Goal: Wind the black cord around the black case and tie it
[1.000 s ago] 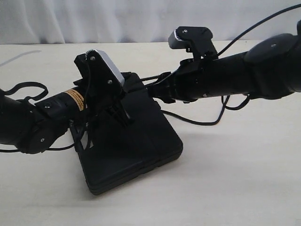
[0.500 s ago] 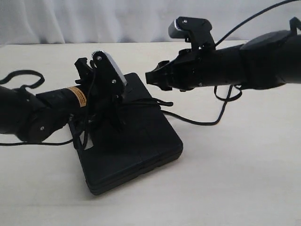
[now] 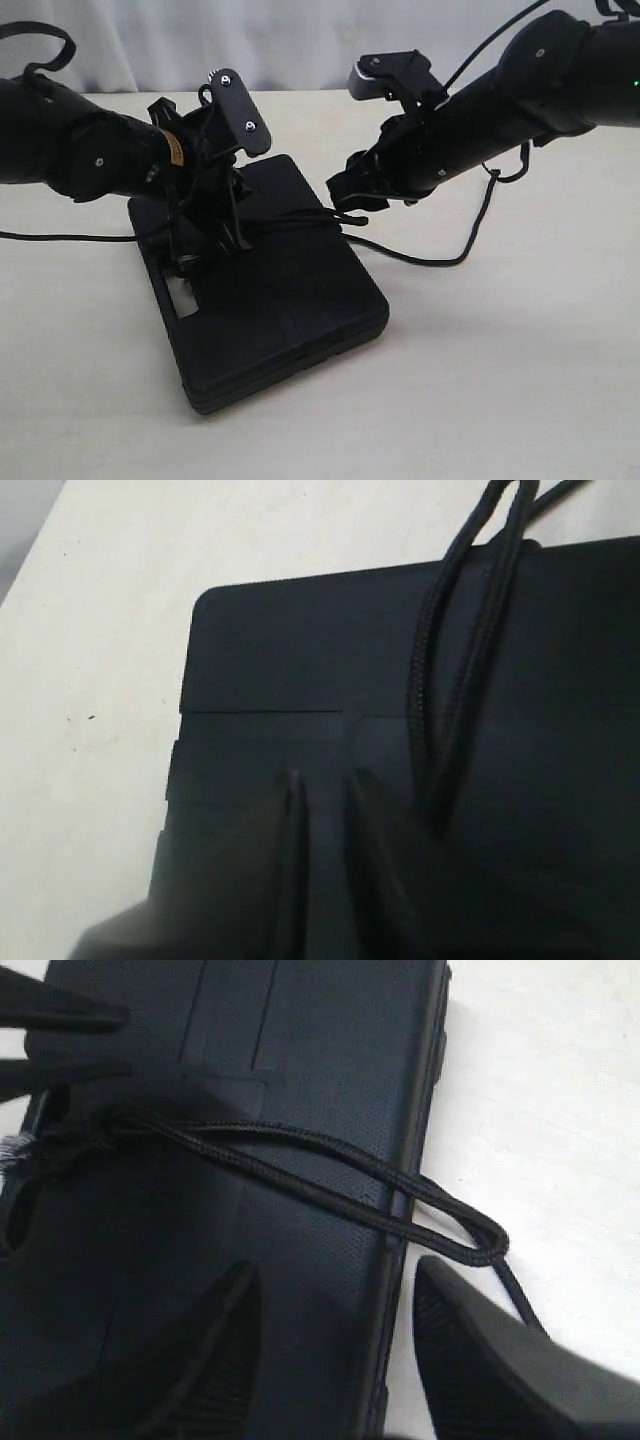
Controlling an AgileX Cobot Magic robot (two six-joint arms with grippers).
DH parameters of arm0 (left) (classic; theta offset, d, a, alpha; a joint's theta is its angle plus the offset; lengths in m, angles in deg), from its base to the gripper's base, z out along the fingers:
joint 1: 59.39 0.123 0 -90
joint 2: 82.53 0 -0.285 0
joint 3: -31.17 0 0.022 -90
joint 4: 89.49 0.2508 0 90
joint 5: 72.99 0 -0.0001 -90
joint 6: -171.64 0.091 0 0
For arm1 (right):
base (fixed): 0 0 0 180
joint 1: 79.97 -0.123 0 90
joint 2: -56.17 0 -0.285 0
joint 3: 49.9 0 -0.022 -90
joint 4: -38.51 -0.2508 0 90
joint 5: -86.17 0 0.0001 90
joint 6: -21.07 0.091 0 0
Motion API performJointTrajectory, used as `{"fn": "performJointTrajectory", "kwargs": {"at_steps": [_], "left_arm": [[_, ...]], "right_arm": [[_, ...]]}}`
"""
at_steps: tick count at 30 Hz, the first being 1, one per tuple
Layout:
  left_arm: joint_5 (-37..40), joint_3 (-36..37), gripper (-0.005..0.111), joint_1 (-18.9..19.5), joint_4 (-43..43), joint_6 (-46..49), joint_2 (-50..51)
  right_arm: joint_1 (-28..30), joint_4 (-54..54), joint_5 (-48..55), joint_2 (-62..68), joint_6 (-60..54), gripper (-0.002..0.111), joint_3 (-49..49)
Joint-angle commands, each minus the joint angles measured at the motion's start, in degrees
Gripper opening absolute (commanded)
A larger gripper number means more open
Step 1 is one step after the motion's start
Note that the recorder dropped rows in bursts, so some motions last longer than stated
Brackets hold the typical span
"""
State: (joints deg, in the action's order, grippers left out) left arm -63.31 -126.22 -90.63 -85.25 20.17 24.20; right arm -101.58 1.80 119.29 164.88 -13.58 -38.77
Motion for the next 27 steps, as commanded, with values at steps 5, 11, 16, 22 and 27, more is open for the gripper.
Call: {"fn": "performJointTrajectory", "kwargs": {"at_steps": [5, 11, 16, 22, 27], "left_arm": [[5.6, -0.4, 0.015, -0.5, -2.6, 7.9, -0.4], [2.8, -0.4, 0.017, -8.4, -4.8, 13.4, -0.5], [-2.8, -0.4, 0.054, -9.1, -0.8, 15.2, 0.1], [-8.7, -0.4, 0.054, -7.3, 4.0, 17.7, 5.6], [-11.0, -0.4, 0.054, -7.3, 4.0, 21.0, 8.1]], "right_arm": [[0.3, 2.3, -6.2, 0.0, -0.8, 0.046, 1.4], [0.3, 3.3, -6.1, 0.0, -0.8, 0.046, 1.4], [0.3, 4.7, -6.1, 0.0, -0.8, 0.046, 1.4], [0.3, 4.7, -6.1, 0.0, -1.0, 0.046, 1.4], [0.3, 4.7, -6.1, 0.0, -1.0, 0.046, 1.4]]}}
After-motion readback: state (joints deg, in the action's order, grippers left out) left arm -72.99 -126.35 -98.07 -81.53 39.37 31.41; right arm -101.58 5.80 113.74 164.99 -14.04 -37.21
